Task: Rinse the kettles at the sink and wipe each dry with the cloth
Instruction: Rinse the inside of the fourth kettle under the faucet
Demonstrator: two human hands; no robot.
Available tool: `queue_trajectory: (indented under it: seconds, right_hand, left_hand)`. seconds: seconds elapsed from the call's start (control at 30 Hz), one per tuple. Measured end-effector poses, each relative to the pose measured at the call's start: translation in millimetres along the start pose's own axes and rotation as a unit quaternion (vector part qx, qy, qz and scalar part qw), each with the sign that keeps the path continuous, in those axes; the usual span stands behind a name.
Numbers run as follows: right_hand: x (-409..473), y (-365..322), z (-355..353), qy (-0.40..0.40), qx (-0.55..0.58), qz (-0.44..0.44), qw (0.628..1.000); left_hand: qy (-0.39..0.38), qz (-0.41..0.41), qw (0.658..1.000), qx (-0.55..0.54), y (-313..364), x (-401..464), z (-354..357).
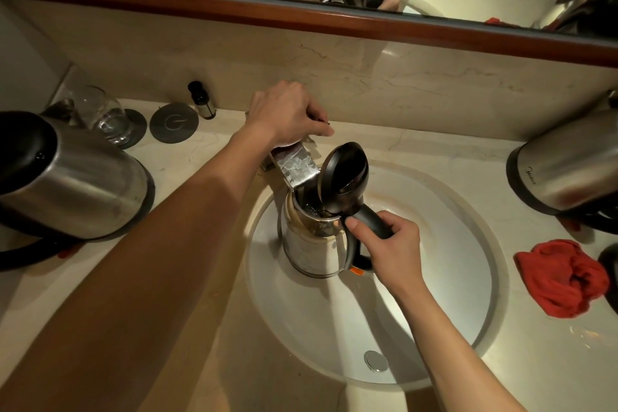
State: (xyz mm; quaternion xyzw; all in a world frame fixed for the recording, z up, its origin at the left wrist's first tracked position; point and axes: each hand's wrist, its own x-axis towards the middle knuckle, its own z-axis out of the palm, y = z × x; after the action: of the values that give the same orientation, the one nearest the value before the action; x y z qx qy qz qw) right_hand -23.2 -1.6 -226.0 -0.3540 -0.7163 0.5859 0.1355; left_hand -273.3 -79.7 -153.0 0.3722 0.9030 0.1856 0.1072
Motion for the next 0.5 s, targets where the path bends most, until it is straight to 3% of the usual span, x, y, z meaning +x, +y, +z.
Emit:
queue_trajectory:
  seconds: [0.5]
  right_hand:
    - [-0.2, -1.5, 0.0, -0.002, 0.005, -0.003, 1.000]
  left_hand:
    - [0.011, 0.001, 1.000, 0.008, 1.3, -2.3, -1.2]
